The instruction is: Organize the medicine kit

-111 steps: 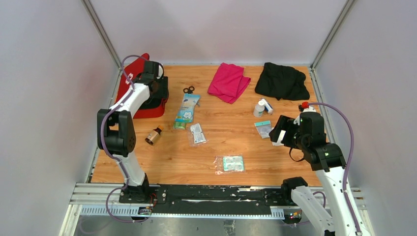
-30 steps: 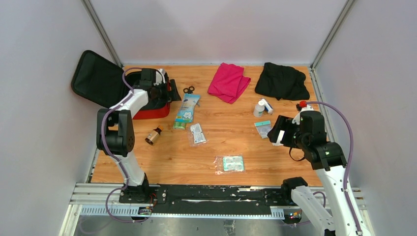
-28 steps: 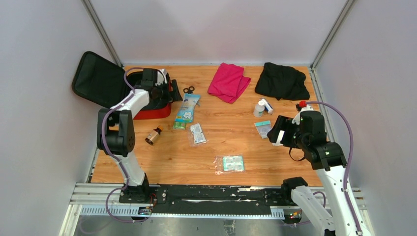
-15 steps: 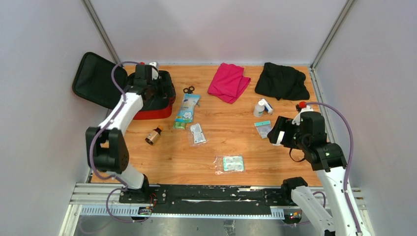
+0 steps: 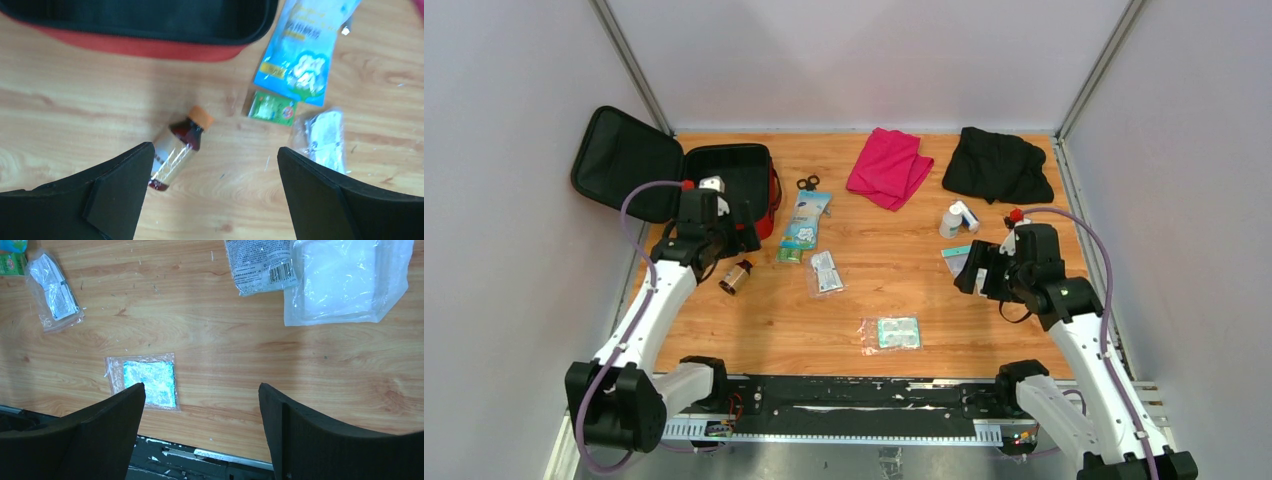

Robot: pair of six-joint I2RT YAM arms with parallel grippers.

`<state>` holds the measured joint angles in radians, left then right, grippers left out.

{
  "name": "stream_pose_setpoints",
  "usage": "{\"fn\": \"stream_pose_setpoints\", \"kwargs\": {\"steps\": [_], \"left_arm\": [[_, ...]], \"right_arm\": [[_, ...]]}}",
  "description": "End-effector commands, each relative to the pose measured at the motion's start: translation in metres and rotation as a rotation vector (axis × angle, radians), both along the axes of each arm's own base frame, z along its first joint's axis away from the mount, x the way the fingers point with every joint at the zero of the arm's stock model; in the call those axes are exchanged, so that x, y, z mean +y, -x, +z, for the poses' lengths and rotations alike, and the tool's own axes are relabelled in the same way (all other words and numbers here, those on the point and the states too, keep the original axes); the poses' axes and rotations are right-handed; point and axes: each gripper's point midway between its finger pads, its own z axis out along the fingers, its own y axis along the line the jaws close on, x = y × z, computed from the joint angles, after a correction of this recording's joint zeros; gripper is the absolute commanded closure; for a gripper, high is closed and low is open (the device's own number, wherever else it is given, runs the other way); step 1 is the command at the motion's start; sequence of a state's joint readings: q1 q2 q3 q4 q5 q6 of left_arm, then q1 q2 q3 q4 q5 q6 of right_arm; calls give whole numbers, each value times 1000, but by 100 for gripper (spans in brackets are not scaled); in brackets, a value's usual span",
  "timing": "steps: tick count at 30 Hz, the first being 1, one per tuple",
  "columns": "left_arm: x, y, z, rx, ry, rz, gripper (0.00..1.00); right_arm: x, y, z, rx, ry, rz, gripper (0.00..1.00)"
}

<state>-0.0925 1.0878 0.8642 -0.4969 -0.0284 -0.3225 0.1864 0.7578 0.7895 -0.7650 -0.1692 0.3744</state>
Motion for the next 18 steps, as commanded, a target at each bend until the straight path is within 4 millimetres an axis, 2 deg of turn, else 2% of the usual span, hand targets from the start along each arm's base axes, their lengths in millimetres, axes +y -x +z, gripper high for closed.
{"fn": "stream_pose_setpoints", "kwargs": {"steps": [1, 3, 8, 18], "left_arm": [[2, 17, -29, 78, 22, 54, 0], [1, 19, -39, 88, 31, 59, 0], [13, 24, -64, 130, -26, 99, 0], [10, 19, -94, 206, -39, 68, 0]], "right_arm": [[3, -7, 1, -47, -14, 28, 12], [3, -9, 1, -59, -12, 34, 12], [7, -13, 0, -78, -21, 56, 12], [11, -13, 1, -91, -38, 82, 12]]}}
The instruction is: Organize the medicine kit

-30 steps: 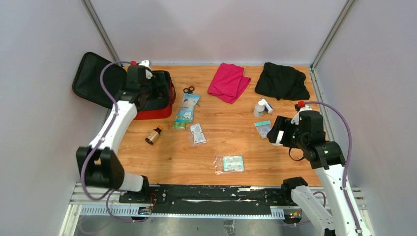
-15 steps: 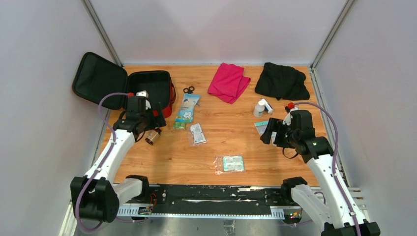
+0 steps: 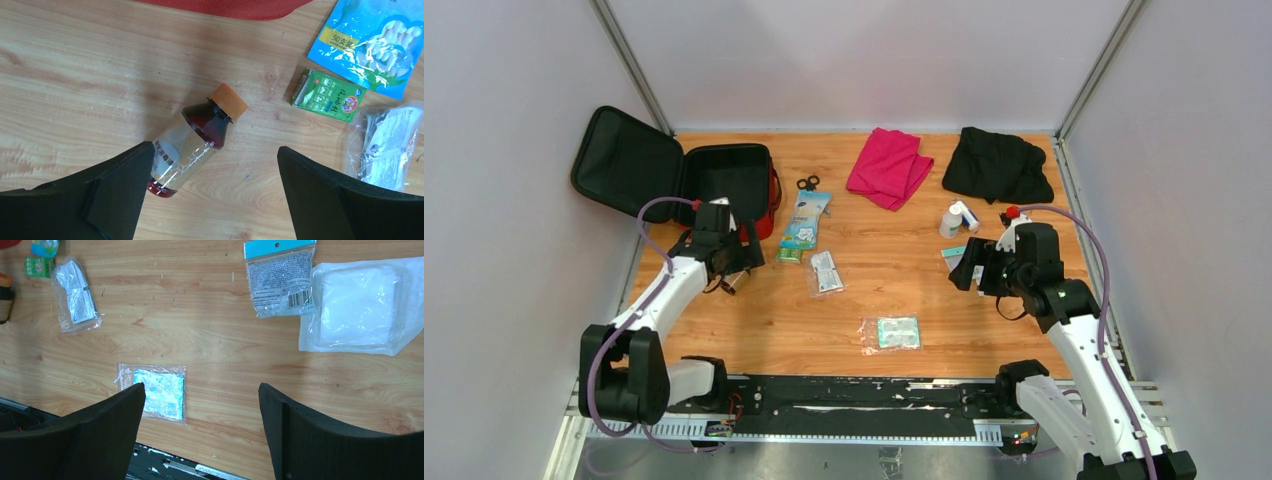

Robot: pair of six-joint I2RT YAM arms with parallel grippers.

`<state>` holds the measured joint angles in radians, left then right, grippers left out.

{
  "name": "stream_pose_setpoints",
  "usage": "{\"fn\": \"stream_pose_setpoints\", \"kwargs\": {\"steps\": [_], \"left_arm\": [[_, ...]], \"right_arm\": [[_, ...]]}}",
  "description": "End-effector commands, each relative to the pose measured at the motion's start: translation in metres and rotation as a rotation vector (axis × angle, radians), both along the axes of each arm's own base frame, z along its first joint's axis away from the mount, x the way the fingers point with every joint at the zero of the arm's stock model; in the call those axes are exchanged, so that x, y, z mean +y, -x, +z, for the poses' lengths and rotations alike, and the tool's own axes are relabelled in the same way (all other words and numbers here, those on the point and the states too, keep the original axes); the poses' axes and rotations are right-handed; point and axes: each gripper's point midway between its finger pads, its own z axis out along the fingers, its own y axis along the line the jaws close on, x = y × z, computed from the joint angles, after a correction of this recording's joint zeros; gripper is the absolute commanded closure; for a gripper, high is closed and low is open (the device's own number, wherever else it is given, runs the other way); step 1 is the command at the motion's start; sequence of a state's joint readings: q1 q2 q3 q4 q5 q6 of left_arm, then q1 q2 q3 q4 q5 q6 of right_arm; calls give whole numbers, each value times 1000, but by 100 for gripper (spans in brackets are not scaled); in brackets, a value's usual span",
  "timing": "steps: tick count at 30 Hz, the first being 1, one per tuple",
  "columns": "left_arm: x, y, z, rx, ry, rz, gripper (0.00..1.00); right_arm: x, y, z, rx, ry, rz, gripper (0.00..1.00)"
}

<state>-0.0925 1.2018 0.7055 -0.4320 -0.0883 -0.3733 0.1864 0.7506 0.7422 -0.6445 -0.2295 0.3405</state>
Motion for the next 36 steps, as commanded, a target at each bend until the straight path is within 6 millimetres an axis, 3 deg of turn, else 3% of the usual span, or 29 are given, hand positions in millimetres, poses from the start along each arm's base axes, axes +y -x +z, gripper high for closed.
{"fn": "stream_pose_setpoints", "kwargs": {"steps": [1, 5, 9, 27, 31, 36], "left_arm": [[0, -2, -14, 21, -16, -9, 0], [1, 3, -30, 82, -29, -2, 3], [-6, 8, -41, 130, -26, -22, 14], [-16, 15, -43, 107, -19, -29, 50], [-26, 12, -21, 73, 5, -46, 52], [-49, 3, 43, -91, 71, -106, 52]], "right_arm": [[0, 1, -2, -9, -3, 15, 12], [0, 1, -2, -7, -4, 16, 12], [0, 1, -3, -9, -5, 16, 12], [1, 1, -4, -5, -10, 22, 12], [1, 1, -3, -6, -11, 22, 12], [1, 1, -3, -8, -12, 19, 13]]}}
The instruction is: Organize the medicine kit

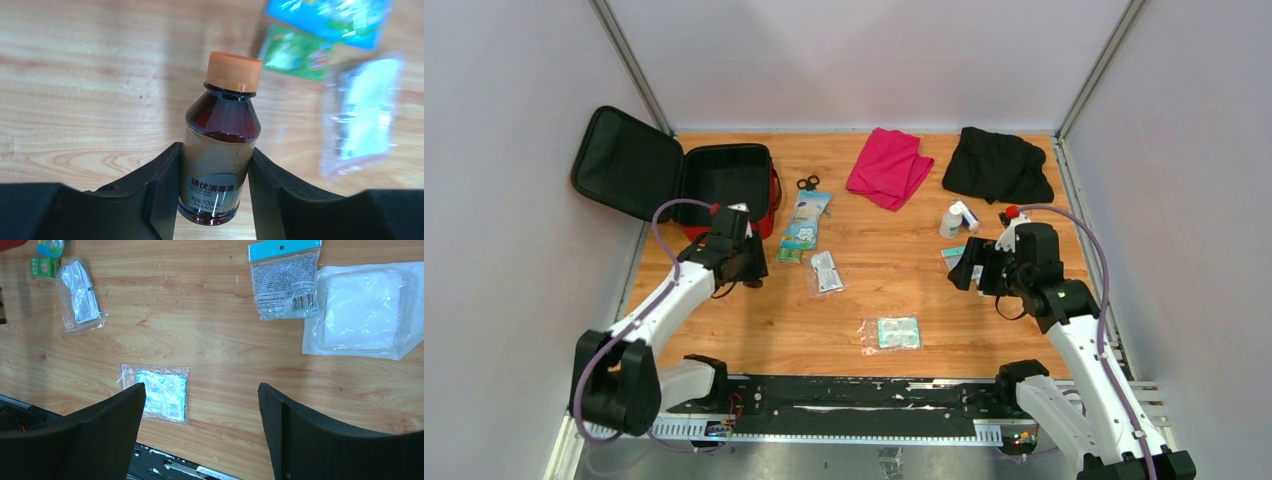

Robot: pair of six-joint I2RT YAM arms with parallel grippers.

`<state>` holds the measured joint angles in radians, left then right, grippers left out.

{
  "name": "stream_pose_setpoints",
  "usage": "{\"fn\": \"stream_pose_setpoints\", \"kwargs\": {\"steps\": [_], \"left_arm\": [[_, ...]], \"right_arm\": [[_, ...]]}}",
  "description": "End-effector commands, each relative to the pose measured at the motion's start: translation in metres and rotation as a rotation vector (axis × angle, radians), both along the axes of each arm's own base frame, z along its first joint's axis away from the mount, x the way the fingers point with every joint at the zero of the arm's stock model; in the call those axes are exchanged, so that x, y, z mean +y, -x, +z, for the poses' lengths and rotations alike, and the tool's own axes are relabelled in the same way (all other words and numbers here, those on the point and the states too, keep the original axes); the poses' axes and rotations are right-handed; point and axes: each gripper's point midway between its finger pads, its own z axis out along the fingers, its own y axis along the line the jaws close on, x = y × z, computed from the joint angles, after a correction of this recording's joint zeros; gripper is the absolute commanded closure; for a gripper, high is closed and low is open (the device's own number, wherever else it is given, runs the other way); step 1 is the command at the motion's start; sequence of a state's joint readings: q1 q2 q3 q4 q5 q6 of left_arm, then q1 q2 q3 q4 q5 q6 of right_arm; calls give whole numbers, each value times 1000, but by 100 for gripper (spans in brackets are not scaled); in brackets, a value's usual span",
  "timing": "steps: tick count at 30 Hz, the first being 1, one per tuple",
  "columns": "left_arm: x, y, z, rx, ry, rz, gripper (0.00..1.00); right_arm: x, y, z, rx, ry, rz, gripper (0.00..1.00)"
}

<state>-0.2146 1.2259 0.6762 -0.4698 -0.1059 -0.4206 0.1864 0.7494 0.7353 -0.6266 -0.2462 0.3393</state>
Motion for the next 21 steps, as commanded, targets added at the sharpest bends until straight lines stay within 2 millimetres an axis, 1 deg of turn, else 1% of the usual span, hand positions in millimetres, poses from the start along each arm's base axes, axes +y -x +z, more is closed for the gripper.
{"fn": "stream_pose_setpoints", "kwargs": {"steps": [1, 3, 5, 8, 9, 10, 11, 14, 16, 17, 19, 21], "left_arm": [[-22, -22, 81, -222, 102, -36, 52], [-22, -27, 101, -274, 105, -39, 53], [-18, -40, 126, -328, 71, -41, 53], [-7, -65, 148, -342, -33, -44, 52], [-6, -72, 147, -334, -60, -60, 52], [-6, -85, 157, -355, -86, -76, 52], [-7, -95, 161, -368, -96, -83, 52], [-11, -126, 171, -410, -120, -113, 52], [-5, -147, 174, -410, -121, -97, 52], [-5, -157, 172, -401, -117, -94, 52], [4, -175, 168, -384, -109, -77, 52], [9, -191, 154, -351, -107, -74, 52]], "right_arm": [[-2, 2, -4, 4, 2, 5, 13], [-2, 2, -4, 3, 3, 3, 13], [-2, 2, -4, 5, 2, 2, 13], [-2, 3, -4, 6, -1, 5, 13], [-2, 4, -3, 3, -2, 5, 13], [-2, 4, -3, 2, -4, 5, 14], [-2, 5, -2, 1, -4, 4, 14], [-2, 7, 0, -8, -8, 2, 14], [-2, 7, 2, -14, -11, 3, 14], [-2, 8, 2, -14, -12, 4, 14], [-1, 8, 2, -11, -12, 6, 14], [-1, 8, 1, -7, -12, 7, 14]]}}
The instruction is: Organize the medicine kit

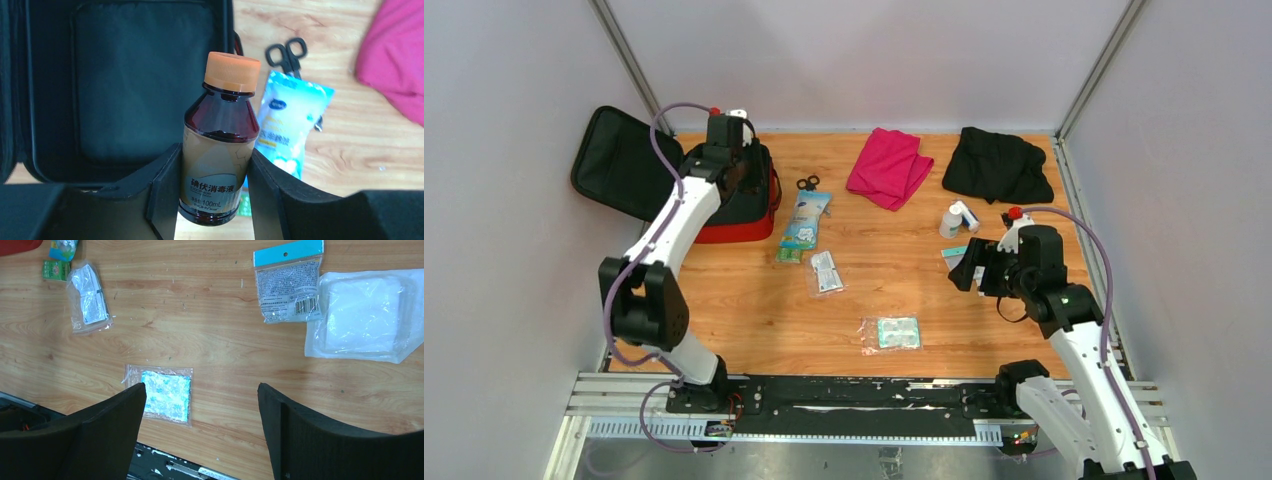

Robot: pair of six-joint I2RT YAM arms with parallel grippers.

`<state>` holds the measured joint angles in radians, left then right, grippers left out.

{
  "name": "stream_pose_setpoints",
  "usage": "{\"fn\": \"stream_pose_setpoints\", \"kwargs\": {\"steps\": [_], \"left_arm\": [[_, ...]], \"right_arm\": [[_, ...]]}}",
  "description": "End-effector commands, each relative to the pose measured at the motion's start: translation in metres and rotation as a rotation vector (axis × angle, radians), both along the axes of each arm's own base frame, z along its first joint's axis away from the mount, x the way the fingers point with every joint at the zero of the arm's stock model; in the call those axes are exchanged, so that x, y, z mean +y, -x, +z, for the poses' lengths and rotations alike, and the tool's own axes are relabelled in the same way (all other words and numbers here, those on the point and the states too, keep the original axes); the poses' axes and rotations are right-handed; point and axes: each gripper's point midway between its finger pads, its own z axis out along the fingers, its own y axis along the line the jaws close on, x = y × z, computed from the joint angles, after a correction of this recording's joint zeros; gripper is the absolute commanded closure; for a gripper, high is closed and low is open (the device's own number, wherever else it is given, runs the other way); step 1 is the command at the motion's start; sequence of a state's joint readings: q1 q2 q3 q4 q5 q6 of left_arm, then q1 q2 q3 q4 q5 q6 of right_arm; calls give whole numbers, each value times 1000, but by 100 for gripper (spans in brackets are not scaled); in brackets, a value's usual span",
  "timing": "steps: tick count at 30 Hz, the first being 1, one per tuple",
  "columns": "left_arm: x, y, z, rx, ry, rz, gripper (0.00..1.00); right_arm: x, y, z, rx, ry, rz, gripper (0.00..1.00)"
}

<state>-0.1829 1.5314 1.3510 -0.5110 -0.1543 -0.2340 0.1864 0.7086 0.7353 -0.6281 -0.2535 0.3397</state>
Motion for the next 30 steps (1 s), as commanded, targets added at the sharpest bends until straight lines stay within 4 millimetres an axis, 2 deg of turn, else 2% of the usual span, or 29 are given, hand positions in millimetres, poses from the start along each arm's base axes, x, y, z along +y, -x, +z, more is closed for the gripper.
{"fn": "stream_pose_setpoints", "kwargs": {"steps": [1, 7, 16, 25, 30], "left_arm": [[15, -38, 0, -13, -2, 0, 52], [24, -55, -51, 113, 20, 23, 51], [36, -52, -107, 244, 17, 63, 51], [39, -44, -133, 349, 2, 67, 44], [42, -41, -131, 356, -14, 76, 36]], "right_arm": [[-2, 5, -8, 32, 1, 3, 14], [-3, 3, -11, 47, 12, -1, 14], [-3, 2, -13, 59, 14, 1, 14], [-1, 2, -14, 65, 13, 10, 14], [-1, 0, -16, 73, 13, 12, 14]]}}
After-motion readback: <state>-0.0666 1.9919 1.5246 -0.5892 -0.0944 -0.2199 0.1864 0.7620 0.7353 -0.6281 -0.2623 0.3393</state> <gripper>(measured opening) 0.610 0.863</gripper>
